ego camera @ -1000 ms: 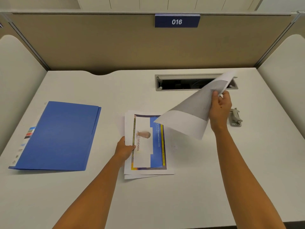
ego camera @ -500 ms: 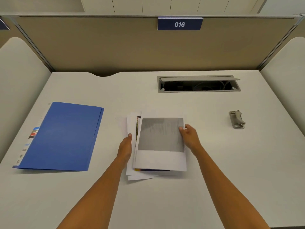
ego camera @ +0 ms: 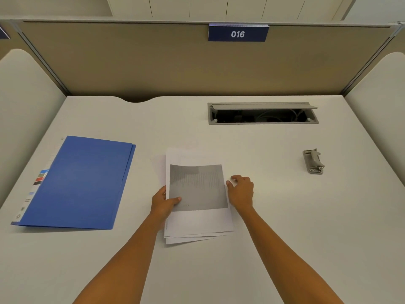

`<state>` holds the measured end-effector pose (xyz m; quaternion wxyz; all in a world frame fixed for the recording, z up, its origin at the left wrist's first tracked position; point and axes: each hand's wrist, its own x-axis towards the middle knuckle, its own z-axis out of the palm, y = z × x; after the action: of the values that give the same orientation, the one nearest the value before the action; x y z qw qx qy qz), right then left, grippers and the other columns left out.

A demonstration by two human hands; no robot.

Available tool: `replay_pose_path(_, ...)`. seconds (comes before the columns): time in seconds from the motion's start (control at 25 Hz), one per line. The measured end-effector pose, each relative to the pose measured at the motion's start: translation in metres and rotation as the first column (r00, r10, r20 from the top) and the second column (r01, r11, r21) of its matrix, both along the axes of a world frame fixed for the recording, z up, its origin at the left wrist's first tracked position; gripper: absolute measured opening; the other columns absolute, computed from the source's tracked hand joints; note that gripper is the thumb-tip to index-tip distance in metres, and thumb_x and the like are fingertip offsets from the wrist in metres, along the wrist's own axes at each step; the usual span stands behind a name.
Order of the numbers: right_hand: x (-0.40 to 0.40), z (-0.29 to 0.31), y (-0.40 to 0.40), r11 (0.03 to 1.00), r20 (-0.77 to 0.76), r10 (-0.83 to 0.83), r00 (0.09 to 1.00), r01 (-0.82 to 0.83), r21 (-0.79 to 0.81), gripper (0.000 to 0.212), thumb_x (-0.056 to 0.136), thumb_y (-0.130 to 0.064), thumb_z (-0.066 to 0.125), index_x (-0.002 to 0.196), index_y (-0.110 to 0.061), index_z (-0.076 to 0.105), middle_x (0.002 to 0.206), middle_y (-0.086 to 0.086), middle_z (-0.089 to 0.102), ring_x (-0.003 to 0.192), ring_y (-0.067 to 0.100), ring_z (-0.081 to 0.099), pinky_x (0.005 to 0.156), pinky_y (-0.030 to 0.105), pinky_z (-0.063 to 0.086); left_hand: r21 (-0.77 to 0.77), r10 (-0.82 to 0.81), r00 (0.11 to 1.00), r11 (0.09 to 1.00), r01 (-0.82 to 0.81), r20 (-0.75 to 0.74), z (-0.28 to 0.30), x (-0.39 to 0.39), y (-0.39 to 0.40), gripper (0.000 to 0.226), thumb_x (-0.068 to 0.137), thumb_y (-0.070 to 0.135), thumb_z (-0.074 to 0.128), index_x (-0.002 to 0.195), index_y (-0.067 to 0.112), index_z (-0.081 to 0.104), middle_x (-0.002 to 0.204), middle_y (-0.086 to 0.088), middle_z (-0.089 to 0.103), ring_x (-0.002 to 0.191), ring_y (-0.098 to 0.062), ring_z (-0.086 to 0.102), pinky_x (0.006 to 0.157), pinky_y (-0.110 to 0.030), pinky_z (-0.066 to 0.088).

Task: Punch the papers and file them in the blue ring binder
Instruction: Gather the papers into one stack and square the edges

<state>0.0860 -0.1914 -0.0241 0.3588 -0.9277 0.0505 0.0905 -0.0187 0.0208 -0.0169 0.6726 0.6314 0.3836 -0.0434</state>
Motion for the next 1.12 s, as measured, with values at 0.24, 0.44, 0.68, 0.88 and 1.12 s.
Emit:
replay_pose_path(0.24, -0.008, 0.003, 0.0, 0.993, -0.066, 0.037, 0.997, -0.044, -0.111, 0.055, 0.089, -0.032, 0.063, 0.132, -0.005, 0.041, 0.132, 0.012, 0.04, 0.119, 0.027, 0.044, 0.095, 0.032, 0.041, -0.269, 0.259, 0.966, 0.93, -0.249, 0.002, 0.003, -0.012, 0.031, 0.041, 0.083, -0.002, 0.067, 0.121, 0.011, 0.06, 0.109, -0.012, 0.068, 0.092, -0.029, 0.065, 0.078, -0.041, 0.055)
replay_pose_path(0.44, -0.025, 0.008, 0.02, 0.973, -0.149, 0.105, 0.983, -0.132, -0.187, 0.089, 0.065, -0.045, 0.082, 0.131, -0.007, 0.037, 0.13, 0.009, 0.037, 0.116, 0.028, 0.048, 0.09, 0.037, 0.048, -0.327, 0.327, 0.944, 0.897, -0.297, 0.038, 0.009, -0.014, 0.047, 0.04, 0.086, 0.001, 0.066, 0.121, 0.017, 0.06, 0.11, -0.008, 0.067, 0.093, -0.026, 0.063, 0.075, -0.039, 0.054)
replay_pose_path(0.68, -0.036, 0.012, 0.015, 0.992, -0.263, 0.049, 0.964, -0.077, -0.097, 0.065, 0.075, -0.036, 0.076, 0.123, -0.012, 0.04, 0.117, 0.007, 0.058, 0.103, 0.03, 0.062, 0.085, 0.04, 0.051, -0.176, 0.285, 0.958, 0.942, -0.286, -0.03, 0.0, -0.016, 0.038, 0.041, 0.084, 0.002, 0.068, 0.122, 0.01, 0.058, 0.116, -0.014, 0.065, 0.093, -0.03, 0.061, 0.084, -0.044, 0.052)
replay_pose_path(0.88, -0.016, 0.015, -0.006, 0.966, -0.456, 0.163, 0.875, -0.235, -0.106, 0.037, 0.089, -0.027, 0.058, 0.118, -0.004, 0.057, 0.12, 0.01, 0.062, 0.104, 0.029, 0.059, 0.079, 0.029, 0.043, -0.019, 0.223, 0.974, 0.974, -0.224, -0.044, -0.004, -0.009, 0.026, 0.041, 0.086, 0.004, 0.067, 0.126, 0.008, 0.056, 0.119, -0.014, 0.063, 0.097, -0.031, 0.06, 0.086, -0.045, 0.053)
replay_pose_path(1.12, -0.007, 0.017, -0.03, 0.992, -0.712, 0.127, 0.691, -0.096, 0.084, 0.053, 0.096, -0.048, 0.041, 0.118, -0.003, 0.055, 0.108, 0.013, 0.064, 0.093, 0.026, 0.06, 0.083, 0.033, 0.05, 0.049, 0.082, 0.995, 0.996, -0.079, -0.049, -0.006, 0.001, 0.009, 0.04, 0.086, 0.005, 0.067, 0.125, 0.008, 0.057, 0.118, -0.013, 0.064, 0.1, -0.032, 0.062, 0.089, -0.044, 0.054)
